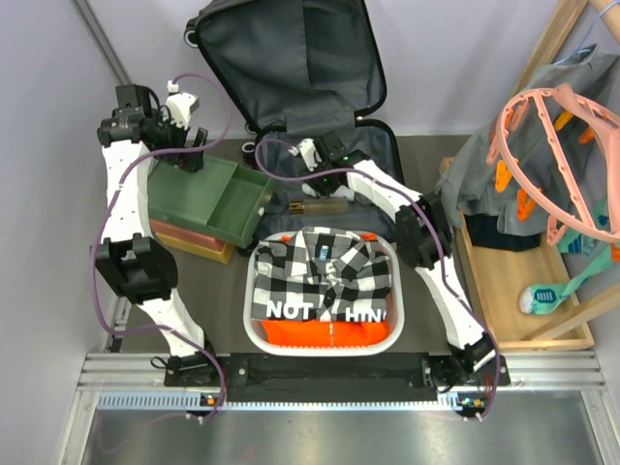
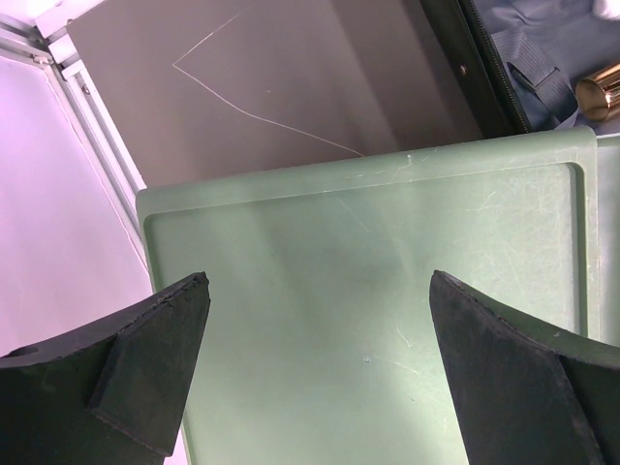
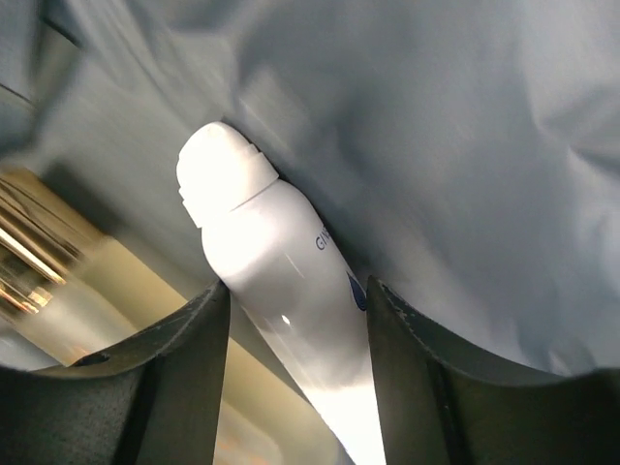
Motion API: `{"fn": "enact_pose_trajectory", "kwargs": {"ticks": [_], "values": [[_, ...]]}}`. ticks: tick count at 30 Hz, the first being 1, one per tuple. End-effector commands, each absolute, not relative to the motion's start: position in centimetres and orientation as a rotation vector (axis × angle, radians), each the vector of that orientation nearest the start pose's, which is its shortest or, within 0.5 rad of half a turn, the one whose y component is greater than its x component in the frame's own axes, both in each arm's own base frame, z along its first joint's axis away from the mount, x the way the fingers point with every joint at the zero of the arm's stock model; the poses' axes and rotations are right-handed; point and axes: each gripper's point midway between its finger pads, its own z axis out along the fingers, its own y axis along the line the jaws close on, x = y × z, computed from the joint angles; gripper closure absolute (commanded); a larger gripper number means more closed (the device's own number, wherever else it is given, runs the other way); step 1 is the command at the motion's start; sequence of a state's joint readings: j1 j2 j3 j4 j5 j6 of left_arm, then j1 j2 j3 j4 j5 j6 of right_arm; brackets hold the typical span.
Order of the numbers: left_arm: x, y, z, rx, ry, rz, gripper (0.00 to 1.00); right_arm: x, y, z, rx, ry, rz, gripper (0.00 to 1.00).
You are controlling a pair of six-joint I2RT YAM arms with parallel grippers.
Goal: Open, take out, and arrange the luggage
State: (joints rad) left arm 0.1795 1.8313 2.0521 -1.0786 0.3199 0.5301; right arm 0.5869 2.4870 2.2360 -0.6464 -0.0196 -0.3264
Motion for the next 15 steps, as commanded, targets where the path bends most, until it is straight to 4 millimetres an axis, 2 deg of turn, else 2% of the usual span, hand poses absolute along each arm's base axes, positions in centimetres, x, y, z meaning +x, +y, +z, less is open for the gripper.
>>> {"fn": "enact_pose_trajectory", "kwargs": {"ticks": [1,2,4,6,8,11,12,13,15], "values": [[44.8,4.4,28.0,0.568,2.282,-0.041,0.01,46.7,21.7,1.2,-0.992,2.626,-0.119,0.52],[44.8,4.4,28.0,0.569,2.281,-0.042,0.01,46.7,20.9,2.3,-0.945,2.631,-0.142,0.52],[44.8,4.3,28.1,0.568,2.278,-0.043,0.01,46.8,19.4,3.1,-0.884,2.654,-0.159,0.52],[44.8,4.4,28.1,0.563,2.279,-0.046,0.01,47.0,19.2,4.2,-0.831,2.650,-0.127,0.48],[44.8,4.3,28.2,0.559,2.276,-0.050,0.01,47.7,20.0,4.6,-0.831,2.615,-0.067,0.43],[44.9,4.2,28.2,0.551,2.271,-0.058,0.01,48.4,21.8,3.9,-0.848,2.603,0.028,0.39],[44.9,4.1,28.3,0.553,2.270,-0.059,0.01,48.6,22.1,3.7,-0.849,2.599,0.043,0.38],[44.9,4.2,28.1,0.552,2.277,-0.057,0.01,48.5,22.3,2.6,-0.856,2.616,0.050,0.36],[44.8,4.3,28.3,0.556,2.276,-0.046,0.01,48.8,22.9,2.4,-0.897,2.595,0.039,0.33]]}}
